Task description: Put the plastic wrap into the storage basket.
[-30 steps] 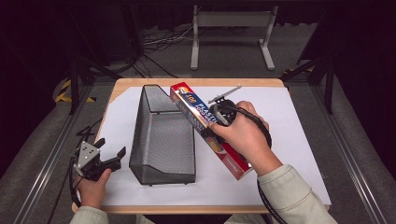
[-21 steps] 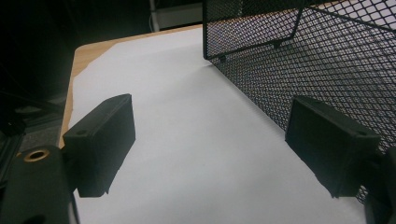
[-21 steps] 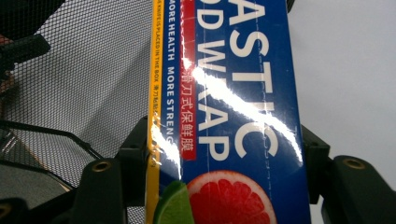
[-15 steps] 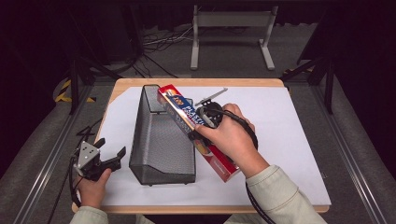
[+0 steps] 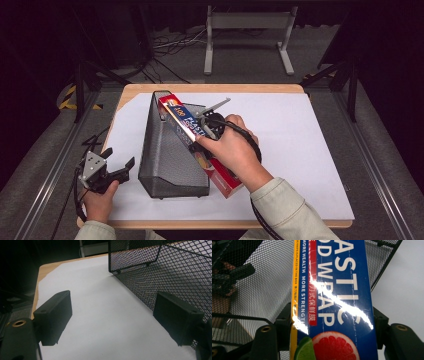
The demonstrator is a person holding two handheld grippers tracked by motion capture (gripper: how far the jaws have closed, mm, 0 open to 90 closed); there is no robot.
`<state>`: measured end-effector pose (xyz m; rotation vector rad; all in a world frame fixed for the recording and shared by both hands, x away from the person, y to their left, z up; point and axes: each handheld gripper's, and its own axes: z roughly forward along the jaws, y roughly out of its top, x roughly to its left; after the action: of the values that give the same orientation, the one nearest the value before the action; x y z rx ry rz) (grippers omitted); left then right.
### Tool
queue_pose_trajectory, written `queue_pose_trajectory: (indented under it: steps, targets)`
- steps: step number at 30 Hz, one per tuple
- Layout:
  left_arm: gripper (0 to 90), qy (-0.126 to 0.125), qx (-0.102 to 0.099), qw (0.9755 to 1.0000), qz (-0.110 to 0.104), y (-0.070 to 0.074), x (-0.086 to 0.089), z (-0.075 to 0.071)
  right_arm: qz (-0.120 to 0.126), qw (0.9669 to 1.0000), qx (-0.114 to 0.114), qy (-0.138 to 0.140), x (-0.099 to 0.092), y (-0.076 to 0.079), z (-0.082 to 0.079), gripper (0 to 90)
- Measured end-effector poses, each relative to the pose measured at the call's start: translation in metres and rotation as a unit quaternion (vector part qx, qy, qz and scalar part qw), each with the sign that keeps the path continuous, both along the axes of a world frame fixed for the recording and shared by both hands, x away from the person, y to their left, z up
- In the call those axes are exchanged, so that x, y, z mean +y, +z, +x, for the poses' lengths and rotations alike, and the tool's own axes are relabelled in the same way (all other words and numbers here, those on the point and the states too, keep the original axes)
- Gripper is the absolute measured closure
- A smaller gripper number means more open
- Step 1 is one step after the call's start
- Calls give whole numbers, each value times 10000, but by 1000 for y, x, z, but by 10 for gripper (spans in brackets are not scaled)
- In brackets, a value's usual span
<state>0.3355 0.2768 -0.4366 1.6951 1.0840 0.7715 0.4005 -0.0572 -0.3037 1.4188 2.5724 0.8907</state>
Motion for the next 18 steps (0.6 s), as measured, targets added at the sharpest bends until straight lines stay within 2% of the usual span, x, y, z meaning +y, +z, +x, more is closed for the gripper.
queue_pose_trajectory:
  steps: [18]
  targets:
    - [164,3,12,10000,14,0,0,1,-117,9993,324,-162,15,-29,13,392]
